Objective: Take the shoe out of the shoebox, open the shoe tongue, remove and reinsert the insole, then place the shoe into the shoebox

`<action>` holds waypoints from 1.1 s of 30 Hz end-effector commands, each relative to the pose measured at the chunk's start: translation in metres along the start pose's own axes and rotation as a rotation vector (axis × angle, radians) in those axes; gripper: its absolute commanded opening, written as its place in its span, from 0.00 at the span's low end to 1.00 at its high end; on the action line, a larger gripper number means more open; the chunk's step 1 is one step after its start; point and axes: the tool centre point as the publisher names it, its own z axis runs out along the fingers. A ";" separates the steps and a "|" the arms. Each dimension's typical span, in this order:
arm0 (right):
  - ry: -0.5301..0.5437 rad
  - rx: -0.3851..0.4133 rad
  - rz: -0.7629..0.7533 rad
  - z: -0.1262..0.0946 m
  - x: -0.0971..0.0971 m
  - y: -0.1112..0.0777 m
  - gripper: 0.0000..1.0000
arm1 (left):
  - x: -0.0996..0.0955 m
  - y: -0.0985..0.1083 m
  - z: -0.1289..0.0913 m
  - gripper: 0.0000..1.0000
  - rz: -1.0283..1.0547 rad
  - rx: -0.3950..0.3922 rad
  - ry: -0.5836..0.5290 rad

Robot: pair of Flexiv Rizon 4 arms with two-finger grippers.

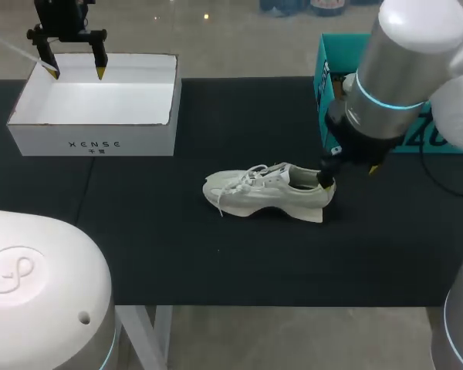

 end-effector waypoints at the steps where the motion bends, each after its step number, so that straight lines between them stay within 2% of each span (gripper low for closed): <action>1: 0.067 -0.014 -0.291 0.002 -0.003 -0.002 1.00 | 0.000 0.001 -0.001 1.00 -0.001 0.000 -0.003; 23: 0.067 -0.014 -0.291 0.002 -0.003 -0.002 1.00 | 0.000 0.001 -0.001 1.00 -0.001 0.000 -0.003; 27: 0.087 -0.053 -0.372 0.001 0.007 0.004 1.00 | 0.000 0.001 -0.001 1.00 -0.001 0.000 -0.003; 31: 0.156 -0.167 -0.566 -0.002 0.008 0.004 1.00 | 0.000 0.001 -0.001 1.00 -0.001 0.000 -0.003; 32: 0.207 -0.257 -0.655 -0.004 0.008 0.003 1.00 | 0.000 0.001 -0.001 1.00 -0.001 0.000 -0.003; 33: 0.235 -0.274 -0.680 -0.004 0.007 0.001 1.00 | 0.000 0.001 -0.001 1.00 -0.001 0.000 -0.003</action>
